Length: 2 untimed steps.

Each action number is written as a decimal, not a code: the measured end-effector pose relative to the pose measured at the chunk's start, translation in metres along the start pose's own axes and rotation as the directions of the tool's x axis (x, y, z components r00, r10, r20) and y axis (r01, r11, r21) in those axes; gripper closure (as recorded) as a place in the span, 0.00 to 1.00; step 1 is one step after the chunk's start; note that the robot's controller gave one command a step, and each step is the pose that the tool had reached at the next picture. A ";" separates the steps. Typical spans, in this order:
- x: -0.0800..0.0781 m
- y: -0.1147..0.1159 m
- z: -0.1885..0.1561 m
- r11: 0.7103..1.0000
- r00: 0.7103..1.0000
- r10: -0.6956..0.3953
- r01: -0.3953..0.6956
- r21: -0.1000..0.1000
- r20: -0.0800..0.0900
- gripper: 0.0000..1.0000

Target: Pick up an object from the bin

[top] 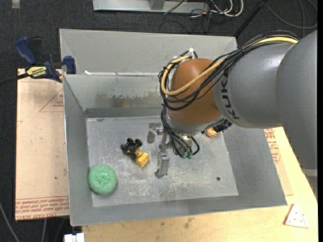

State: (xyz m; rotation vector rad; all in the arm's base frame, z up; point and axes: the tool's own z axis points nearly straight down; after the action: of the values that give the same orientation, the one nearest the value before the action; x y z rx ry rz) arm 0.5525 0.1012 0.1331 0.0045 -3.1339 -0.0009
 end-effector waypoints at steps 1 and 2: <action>-0.002 0.000 -0.004 1.000 1.000 0.002 -0.002 -0.001 0.008 0.00; -0.018 0.011 0.004 1.000 1.000 0.021 -0.021 0.001 0.013 0.00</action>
Offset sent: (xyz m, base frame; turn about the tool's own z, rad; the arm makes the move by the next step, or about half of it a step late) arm 0.0602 0.0629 -0.0507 0.0457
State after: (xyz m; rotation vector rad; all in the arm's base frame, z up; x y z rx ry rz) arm 0.5705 0.1120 0.1293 -0.0281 -3.1470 0.0008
